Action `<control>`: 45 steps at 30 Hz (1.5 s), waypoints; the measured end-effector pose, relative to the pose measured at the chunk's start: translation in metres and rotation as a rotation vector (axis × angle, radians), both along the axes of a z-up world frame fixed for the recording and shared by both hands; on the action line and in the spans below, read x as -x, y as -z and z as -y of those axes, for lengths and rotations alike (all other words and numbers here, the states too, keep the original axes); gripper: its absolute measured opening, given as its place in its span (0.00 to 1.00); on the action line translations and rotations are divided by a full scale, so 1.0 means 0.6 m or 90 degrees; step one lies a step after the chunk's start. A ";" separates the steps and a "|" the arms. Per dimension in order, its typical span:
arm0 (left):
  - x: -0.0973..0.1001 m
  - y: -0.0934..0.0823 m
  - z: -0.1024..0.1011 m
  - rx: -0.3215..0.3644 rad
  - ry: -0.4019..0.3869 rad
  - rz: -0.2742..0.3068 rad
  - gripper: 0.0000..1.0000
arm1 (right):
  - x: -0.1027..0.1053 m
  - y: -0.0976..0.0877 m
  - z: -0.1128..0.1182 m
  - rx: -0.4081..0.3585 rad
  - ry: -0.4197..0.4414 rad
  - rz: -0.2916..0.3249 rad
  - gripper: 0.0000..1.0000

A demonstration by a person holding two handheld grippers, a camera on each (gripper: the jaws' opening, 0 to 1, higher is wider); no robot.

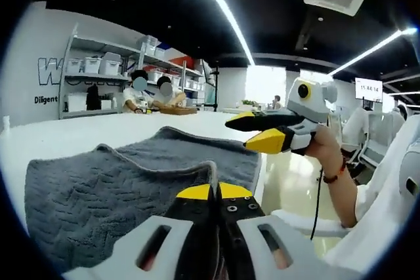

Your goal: Open the folded towel by lifting each exposed corner and separating the folded layers until the towel lies flat within the target outline without major curled edges

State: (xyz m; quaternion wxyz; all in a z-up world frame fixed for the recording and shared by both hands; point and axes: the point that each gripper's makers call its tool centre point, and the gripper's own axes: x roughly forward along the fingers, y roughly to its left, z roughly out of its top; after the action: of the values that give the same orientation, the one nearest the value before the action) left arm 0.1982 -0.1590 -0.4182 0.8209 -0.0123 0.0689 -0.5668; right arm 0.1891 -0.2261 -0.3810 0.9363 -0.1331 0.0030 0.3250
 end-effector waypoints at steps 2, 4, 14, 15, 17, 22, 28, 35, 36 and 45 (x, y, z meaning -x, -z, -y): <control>0.001 -0.004 -0.004 0.020 0.006 -0.014 0.00 | 0.000 -0.001 0.000 0.001 0.000 0.002 0.30; 0.000 -0.003 -0.005 0.020 0.005 -0.014 0.00 | 0.000 -0.001 0.000 0.000 0.000 0.002 0.30; 0.003 -0.015 -0.011 0.056 0.003 -0.053 0.00 | -0.007 0.005 -0.003 0.007 -0.007 -0.005 0.30; 0.004 -0.013 -0.011 0.048 0.003 -0.048 0.00 | -0.006 0.005 -0.005 0.010 -0.009 -0.005 0.30; 0.005 -0.010 -0.009 0.041 0.000 -0.041 0.00 | -0.005 0.004 -0.009 0.009 -0.014 -0.004 0.30; 0.006 -0.008 -0.012 0.031 -0.002 -0.019 0.00 | -0.010 0.012 -0.017 0.012 -0.013 -0.008 0.30; 0.005 -0.012 -0.023 0.024 -0.019 0.017 0.00 | -0.019 0.028 -0.032 0.015 -0.019 -0.022 0.30; -0.004 -0.008 -0.037 0.063 -0.021 -0.030 0.00 | -0.037 0.023 -0.041 0.005 -0.020 -0.020 0.29; -0.004 -0.008 -0.037 0.065 -0.021 -0.031 0.00 | -0.038 0.023 -0.042 0.004 -0.021 -0.019 0.29; 0.000 -0.008 -0.038 0.078 -0.005 -0.037 0.00 | -0.053 0.030 -0.051 -0.002 -0.028 -0.033 0.29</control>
State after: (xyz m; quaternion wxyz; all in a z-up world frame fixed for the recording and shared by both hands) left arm 0.1981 -0.1363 -0.4134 0.8184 -0.0795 0.0579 -0.5662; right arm 0.2210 -0.1953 -0.3990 0.9287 -0.1231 0.0235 0.3491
